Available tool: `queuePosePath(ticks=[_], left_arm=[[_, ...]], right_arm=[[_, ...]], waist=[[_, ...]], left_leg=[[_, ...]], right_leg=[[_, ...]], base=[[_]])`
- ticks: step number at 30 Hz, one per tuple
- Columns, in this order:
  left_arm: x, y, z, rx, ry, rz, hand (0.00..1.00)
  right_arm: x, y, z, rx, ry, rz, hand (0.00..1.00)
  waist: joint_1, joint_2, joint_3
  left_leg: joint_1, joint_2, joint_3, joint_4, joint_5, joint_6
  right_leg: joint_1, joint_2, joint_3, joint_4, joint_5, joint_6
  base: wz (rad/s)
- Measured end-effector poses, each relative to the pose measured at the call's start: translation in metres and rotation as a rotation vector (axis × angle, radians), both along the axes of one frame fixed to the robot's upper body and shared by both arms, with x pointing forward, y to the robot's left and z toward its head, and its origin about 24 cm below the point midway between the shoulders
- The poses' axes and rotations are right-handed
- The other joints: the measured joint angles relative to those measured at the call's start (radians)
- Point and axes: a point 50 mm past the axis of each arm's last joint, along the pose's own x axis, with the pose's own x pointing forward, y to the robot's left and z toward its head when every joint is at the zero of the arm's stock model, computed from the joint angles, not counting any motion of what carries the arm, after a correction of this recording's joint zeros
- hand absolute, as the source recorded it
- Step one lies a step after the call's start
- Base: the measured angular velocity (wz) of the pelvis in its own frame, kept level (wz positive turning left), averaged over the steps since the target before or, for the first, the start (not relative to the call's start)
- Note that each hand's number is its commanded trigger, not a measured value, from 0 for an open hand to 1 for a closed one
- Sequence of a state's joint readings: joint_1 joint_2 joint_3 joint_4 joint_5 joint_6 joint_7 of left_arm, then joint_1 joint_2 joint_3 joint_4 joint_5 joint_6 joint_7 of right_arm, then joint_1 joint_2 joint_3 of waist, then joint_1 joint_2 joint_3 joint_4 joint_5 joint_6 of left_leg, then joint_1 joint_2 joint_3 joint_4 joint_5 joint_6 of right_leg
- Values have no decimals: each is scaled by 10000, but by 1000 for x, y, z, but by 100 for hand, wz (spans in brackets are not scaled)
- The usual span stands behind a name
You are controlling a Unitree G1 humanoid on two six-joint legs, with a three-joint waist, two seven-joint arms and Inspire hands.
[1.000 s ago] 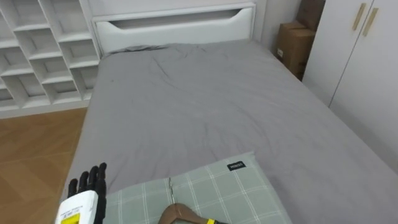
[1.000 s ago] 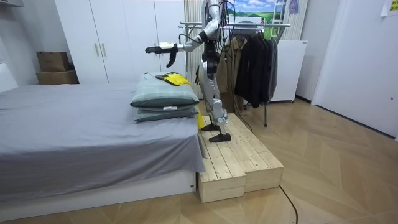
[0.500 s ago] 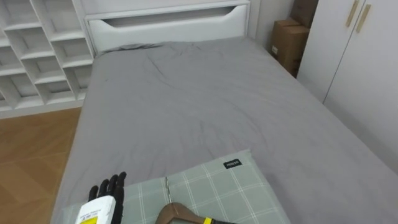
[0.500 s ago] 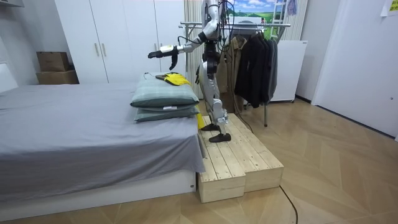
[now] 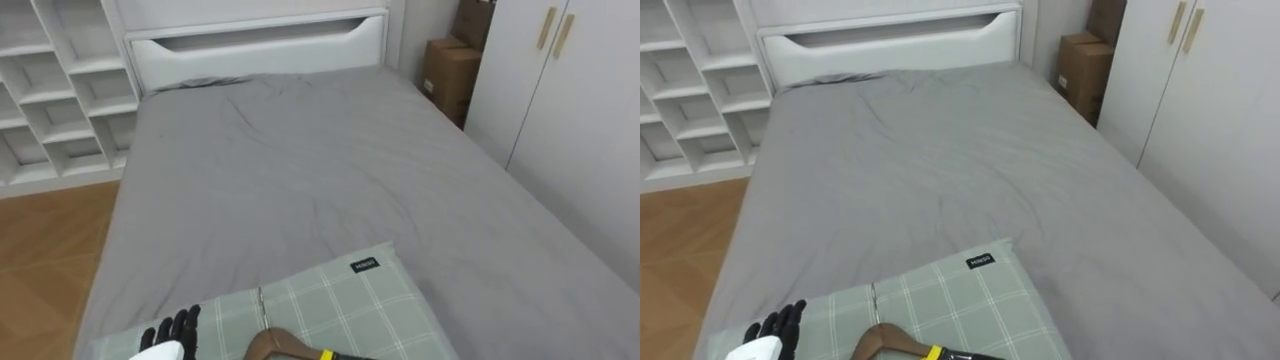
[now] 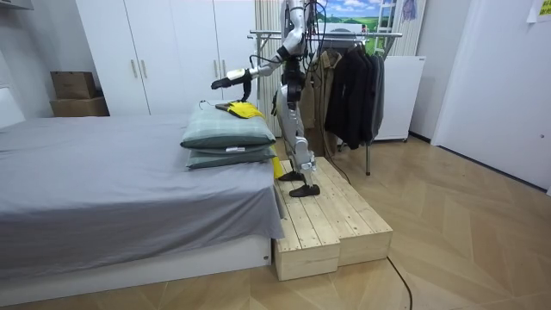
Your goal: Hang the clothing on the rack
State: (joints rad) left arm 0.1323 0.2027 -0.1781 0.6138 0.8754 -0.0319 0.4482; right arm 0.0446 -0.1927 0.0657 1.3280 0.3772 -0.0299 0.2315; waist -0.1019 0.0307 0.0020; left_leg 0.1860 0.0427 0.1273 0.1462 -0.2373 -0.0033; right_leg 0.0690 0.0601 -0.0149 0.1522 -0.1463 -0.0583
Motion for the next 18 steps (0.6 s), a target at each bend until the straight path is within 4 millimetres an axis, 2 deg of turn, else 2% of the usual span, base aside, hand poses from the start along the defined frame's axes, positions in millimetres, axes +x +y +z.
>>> queuePosePath(ticks=[8,18], left_arm=[[-11,4,-11,90,677,166,0],[-17,8,-18,-740,1004,1170,0]], right_arm=[[1,1,0,-42,42,320,0],[4,2,0,-101,-42,545,0]], waist=[[-5,-138,-33],[3,-164,-34]], left_leg=[[-11,-2,14,5,1,1],[-187,-9,11,16,1,1]], right_leg=[[-5,1,57,5,3,3],[-177,-10,50,20,11,11]], base=[[0],[0]])
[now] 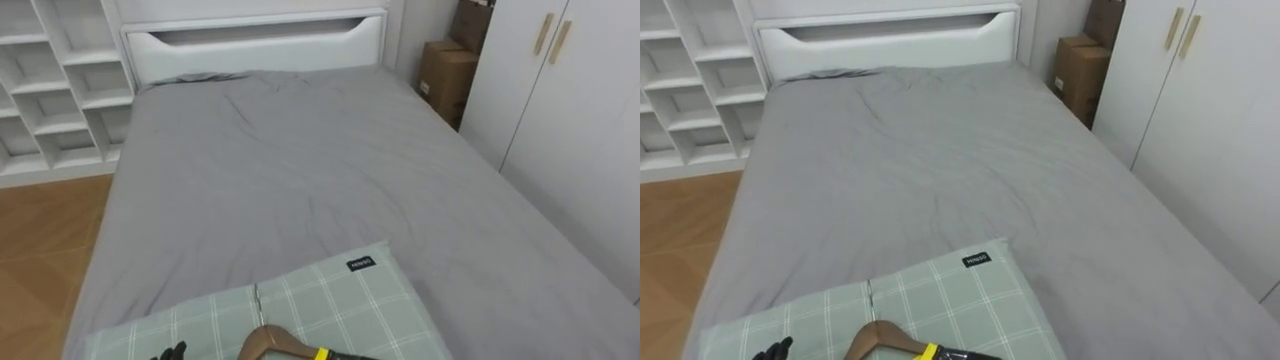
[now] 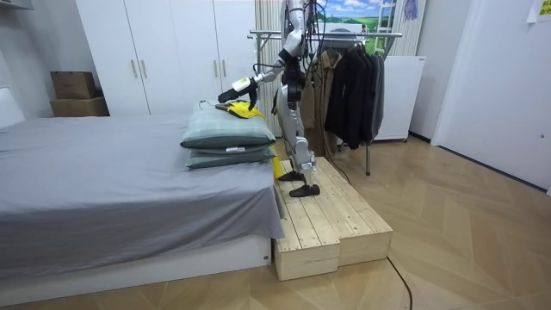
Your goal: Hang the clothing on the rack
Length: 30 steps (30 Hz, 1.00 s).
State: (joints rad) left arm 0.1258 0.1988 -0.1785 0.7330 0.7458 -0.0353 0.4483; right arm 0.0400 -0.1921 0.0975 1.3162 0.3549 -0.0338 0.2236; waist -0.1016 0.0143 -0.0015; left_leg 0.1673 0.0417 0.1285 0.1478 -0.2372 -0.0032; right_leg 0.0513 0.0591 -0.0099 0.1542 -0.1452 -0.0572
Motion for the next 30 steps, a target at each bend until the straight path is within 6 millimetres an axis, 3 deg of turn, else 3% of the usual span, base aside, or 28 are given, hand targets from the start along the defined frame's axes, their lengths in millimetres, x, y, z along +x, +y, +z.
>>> queuePosePath(ticks=[10,30], left_arm=[[-9,2,-8,-834,375,1032,0],[2,1,-7,-813,262,993,0]], right_arm=[[5,2,0,27,-46,197,0],[9,5,0,22,-24,541,0]], waist=[[5,-133,66],[73,-311,43]], left_leg=[[-94,3,-10,0,0,0],[-525,0,-279,40,1,1]], right_leg=[[-22,-2,16,-29,4,0],[-343,-39,-219,36,38,-6]], base=[[0],[3]])
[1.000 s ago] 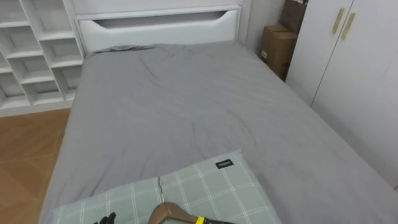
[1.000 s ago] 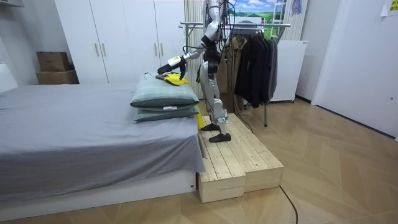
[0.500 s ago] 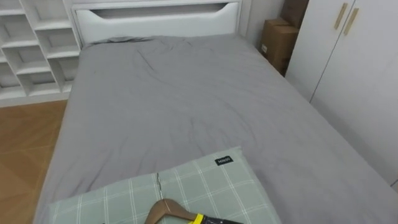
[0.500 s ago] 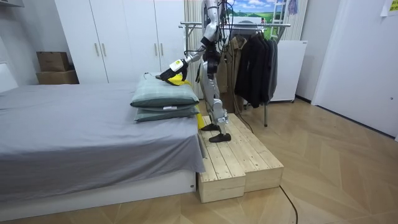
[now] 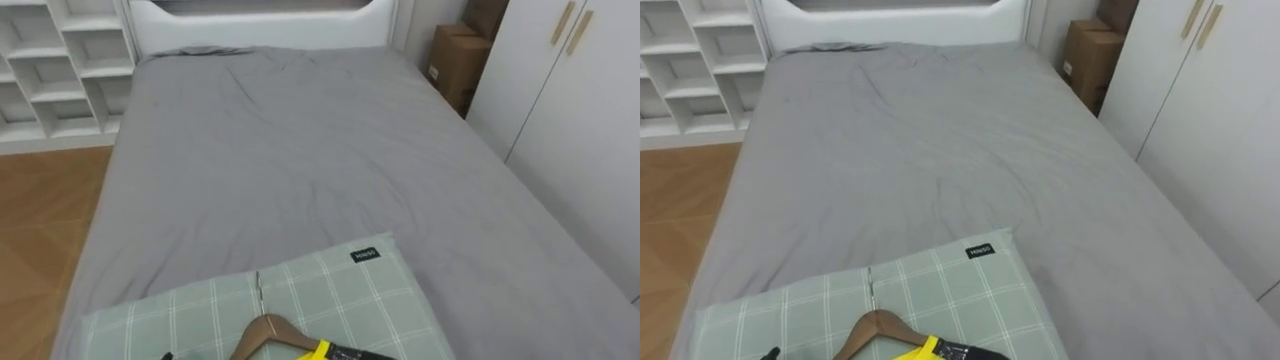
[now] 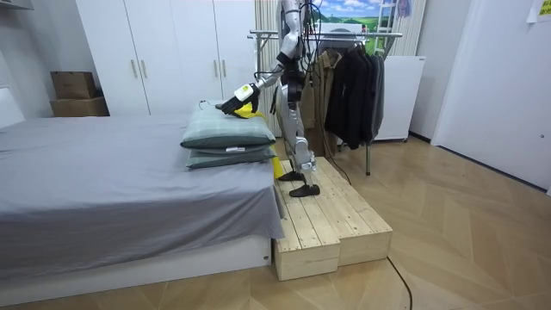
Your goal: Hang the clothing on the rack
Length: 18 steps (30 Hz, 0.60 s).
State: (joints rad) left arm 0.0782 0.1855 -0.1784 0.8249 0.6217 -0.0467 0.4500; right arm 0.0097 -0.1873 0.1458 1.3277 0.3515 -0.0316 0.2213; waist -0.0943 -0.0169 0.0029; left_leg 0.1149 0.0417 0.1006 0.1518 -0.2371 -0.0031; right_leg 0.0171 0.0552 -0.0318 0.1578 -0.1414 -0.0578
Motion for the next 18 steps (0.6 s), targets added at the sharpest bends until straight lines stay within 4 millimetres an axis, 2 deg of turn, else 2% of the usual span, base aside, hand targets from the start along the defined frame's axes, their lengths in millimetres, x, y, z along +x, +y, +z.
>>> queuePosePath(ticks=[8,18], left_arm=[[12,-2,3,7,-196,-93,0],[32,-5,6,52,-380,-265,0]], right_arm=[[6,2,0,-29,-17,315,0],[25,6,3,-43,-341,996,0]], waist=[[75,-8,13],[-80,63,65]], left_leg=[[-372,-11,-37,24,23,34],[-838,0,-147,140,45,54]], right_leg=[[-312,-3,-3,-43,93,8],[-711,-30,-254,-29,199,-7]], base=[[0],[3]])
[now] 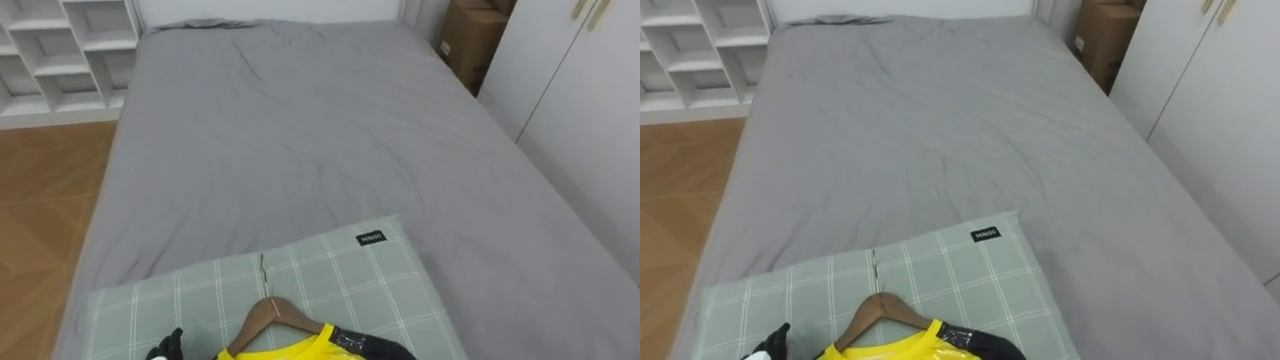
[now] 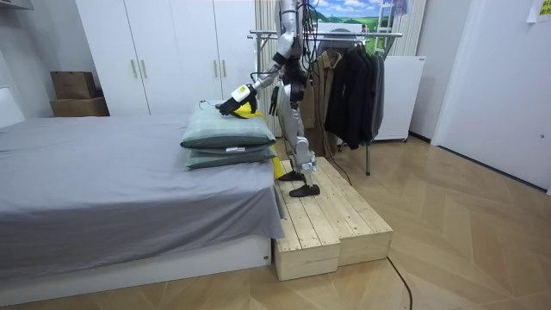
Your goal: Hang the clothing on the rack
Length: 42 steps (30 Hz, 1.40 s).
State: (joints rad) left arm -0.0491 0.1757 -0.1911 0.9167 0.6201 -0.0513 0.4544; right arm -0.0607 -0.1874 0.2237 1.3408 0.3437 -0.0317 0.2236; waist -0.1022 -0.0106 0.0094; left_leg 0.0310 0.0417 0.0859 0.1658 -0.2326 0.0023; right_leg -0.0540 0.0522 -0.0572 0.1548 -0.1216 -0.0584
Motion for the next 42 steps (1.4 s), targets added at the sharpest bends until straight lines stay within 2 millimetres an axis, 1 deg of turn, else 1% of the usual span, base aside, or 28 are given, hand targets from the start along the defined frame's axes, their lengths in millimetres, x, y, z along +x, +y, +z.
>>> queuePosePath(ticks=[5,6,12,20,24,26,31,35,42], left_arm=[[2,1,-2,62,204,32,0],[3,1,-2,51,197,19,0],[10,1,1,-17,111,58,0],[18,3,0,-163,401,170,0],[18,3,1,-164,398,159,0],[19,2,1,-160,340,137,0],[23,-1,4,27,169,-196,0],[25,-8,5,314,61,-871,0],[26,-15,6,542,-131,-1335,0]], right_arm=[[0,1,0,34,31,130,0],[0,1,0,44,26,135,0],[7,2,1,-12,-9,378,0],[14,3,2,-246,-67,971,0],[14,3,2,-237,-72,968,0],[16,3,3,-205,-112,994,0],[19,4,3,-98,-145,1219,0],[20,5,4,-77,-186,1259,0],[21,5,4,-73,-209,1266,0]], waist=[[-7,-35,22],[-5,-46,16],[5,-110,24],[3,-108,35],[2,-104,75],[4,-101,77],[-14,-63,96],[-17,14,120],[-33,151,90]], left_leg=[[-55,8,71,-5,9,-4],[-107,8,79,-5,9,-4],[-383,8,146,19,29,8],[-381,10,228,24,31,7],[-389,8,240,24,33,10],[-443,6,252,24,38,17],[-551,-7,227,37,62,31],[-556,-11,237,40,65,36],[-564,-9,236,38,75,30]], right_leg=[[-79,8,18,-3,7,-12],[-141,8,21,4,8,-13],[-508,16,95,154,22,-20],[-526,29,251,144,56,-17],[-540,23,253,154,57,-16],[-621,21,264,193,57,-17],[-733,6,260,209,86,-15],[-736,1,252,208,89,-12],[-740,3,233,198,89,-12]], base=[[-2],[0],[-3],[-3],[0],[0],[0],[0],[0]])
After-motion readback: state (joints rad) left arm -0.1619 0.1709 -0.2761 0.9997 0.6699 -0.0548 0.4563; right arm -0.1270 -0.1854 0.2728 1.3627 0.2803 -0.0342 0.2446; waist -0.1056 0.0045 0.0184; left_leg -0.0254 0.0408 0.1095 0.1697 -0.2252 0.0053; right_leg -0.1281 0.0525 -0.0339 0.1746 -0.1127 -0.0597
